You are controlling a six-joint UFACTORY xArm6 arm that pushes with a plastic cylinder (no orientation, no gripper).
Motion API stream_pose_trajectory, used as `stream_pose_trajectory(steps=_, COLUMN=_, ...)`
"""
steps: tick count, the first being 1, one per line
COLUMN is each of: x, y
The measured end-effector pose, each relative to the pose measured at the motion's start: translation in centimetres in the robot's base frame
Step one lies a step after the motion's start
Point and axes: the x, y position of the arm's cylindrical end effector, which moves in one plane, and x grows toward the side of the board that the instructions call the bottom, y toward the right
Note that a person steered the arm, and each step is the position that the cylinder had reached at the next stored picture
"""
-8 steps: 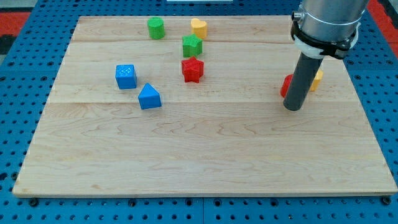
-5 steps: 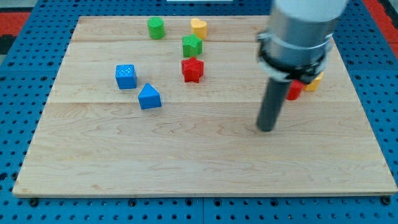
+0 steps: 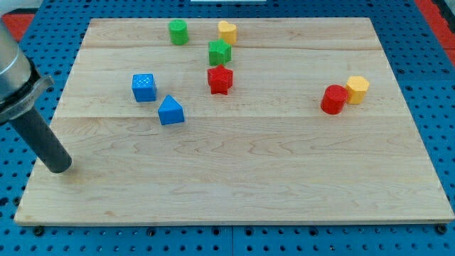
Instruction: Slide blue triangle to red circle
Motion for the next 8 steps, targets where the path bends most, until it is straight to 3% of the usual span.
stream_pose_trajectory(steps=2, x=-0.4, y=-1.2)
stream_pose_trajectory(steps=3, x=-3.1, y=-2.9)
stream_pose_trajectory(steps=5, x=-9.9, y=11.3)
stream_pose_trajectory(steps=8, x=-8.7, y=33.7)
